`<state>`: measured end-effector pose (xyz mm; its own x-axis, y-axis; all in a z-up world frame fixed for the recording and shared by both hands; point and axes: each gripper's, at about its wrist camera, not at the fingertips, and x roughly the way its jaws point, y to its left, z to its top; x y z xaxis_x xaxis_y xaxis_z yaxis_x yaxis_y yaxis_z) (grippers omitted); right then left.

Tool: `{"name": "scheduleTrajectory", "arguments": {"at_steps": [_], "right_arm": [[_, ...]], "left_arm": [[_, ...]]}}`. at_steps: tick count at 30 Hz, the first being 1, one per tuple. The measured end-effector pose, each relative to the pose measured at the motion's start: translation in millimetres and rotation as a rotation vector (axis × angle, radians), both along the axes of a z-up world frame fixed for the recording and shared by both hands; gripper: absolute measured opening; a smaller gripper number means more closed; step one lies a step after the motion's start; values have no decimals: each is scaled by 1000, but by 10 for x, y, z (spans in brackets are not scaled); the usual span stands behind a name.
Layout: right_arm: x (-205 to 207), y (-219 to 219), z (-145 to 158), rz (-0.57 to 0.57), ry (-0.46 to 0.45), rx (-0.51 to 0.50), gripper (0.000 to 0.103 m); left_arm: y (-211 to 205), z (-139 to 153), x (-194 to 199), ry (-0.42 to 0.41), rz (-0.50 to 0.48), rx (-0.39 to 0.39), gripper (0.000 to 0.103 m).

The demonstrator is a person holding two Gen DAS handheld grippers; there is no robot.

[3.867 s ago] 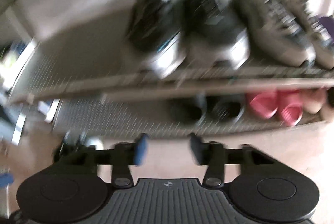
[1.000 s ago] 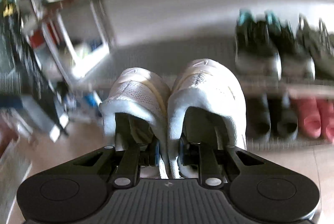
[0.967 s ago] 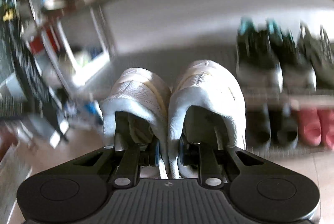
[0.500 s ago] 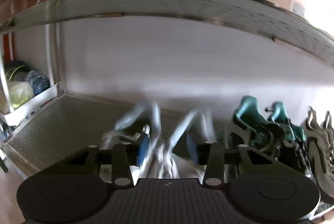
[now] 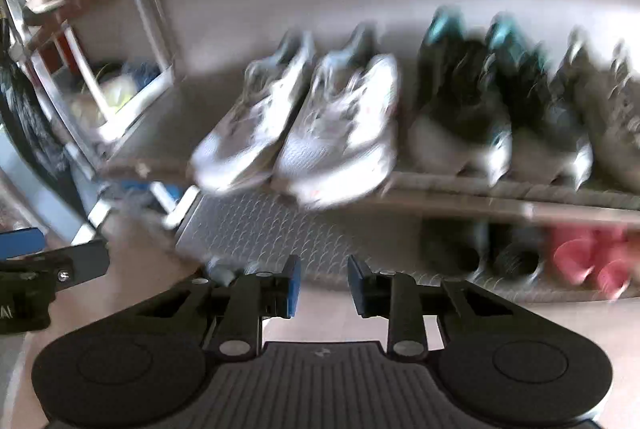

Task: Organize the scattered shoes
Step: 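Lift the white sneakers with the right tool and carry them to the middle shelf, then lower the white sneakers beside the black-teal pair and open the right tool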

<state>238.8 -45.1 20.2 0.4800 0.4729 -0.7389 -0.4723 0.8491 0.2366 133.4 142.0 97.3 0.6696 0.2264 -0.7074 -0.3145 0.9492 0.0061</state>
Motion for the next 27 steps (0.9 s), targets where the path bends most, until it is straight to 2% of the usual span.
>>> {"name": "scheduleTrajectory", "arguments": {"at_steps": [3,6,10,12,16,22,25,27], "right_arm": [[33,164,-38,47,0,32,26],[209,233,-107,9,109,134,24],[428,270,-226,-74,229,217,23],[513,279,-256,-106,249,236,21],[605,301,-249,-149,225,214,13],[725,432,-139,-142,46,118,13],[795,444,-174,-162,-4,78,12],[849,423,-254,-181,1,63,15]], "left_arm": [[-40,20,6,-10,17,27,98],[-43,-5,19,-1,34,17,98],[-75,-53,63,22,26,4,98],[-86,-65,73,25,22,-3,98],[-83,-97,96,34,24,-19,98],[-53,-142,111,51,30,-35,98],[-52,-147,115,53,28,-31,98],[-42,-143,114,53,31,-32,98]]}}
